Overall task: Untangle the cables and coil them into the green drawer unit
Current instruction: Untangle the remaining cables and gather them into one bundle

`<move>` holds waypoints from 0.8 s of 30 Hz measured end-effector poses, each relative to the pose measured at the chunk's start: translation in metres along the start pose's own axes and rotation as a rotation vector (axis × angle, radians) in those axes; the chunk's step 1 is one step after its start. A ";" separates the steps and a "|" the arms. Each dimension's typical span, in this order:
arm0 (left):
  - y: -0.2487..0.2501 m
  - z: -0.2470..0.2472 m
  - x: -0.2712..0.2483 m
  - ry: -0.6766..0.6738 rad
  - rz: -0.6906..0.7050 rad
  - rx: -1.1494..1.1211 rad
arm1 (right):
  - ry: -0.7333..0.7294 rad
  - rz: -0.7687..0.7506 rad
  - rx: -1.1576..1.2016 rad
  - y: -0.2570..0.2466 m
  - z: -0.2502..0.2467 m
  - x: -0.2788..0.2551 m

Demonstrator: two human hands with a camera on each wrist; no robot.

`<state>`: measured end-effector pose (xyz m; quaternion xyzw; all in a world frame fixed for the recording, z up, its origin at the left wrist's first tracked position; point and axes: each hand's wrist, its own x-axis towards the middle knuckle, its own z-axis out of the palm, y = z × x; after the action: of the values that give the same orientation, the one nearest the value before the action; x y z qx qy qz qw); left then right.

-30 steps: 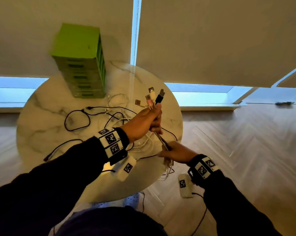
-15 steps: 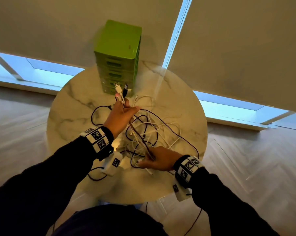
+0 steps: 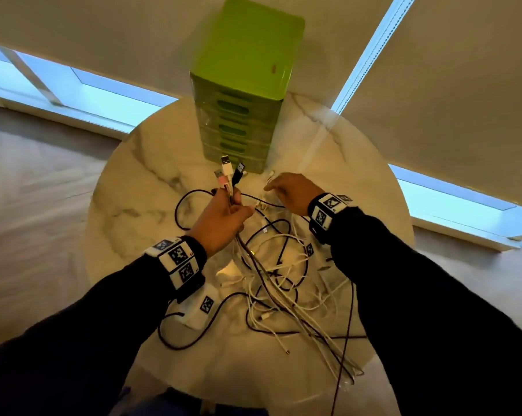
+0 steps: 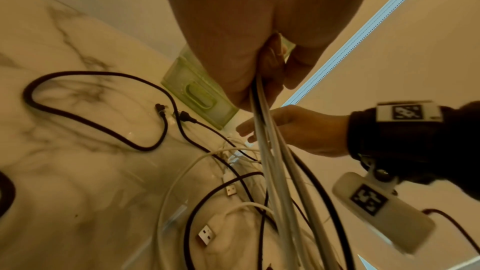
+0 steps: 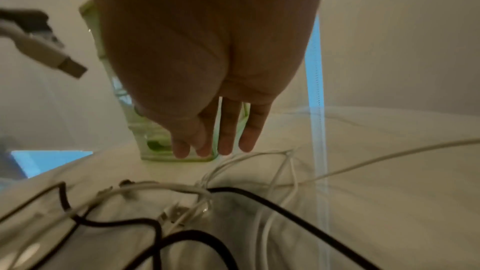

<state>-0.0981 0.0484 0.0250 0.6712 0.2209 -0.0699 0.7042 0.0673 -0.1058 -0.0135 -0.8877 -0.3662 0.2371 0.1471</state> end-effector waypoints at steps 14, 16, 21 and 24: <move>-0.019 -0.011 0.000 0.039 -0.043 -0.046 | -0.034 -0.165 -0.461 0.021 0.006 0.040; -0.018 -0.009 0.001 0.043 -0.041 -0.046 | 0.037 -0.158 -0.471 0.022 -0.007 0.033; -0.017 -0.003 0.004 0.047 -0.026 -0.064 | 0.377 -0.109 -0.357 0.011 -0.044 0.002; -0.011 0.004 0.002 0.061 -0.009 -0.088 | 0.474 -0.024 0.144 -0.012 -0.064 -0.028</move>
<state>-0.1001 0.0442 0.0140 0.6406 0.2481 -0.0425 0.7254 0.0766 -0.1226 0.0543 -0.9013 -0.3142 0.0463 0.2947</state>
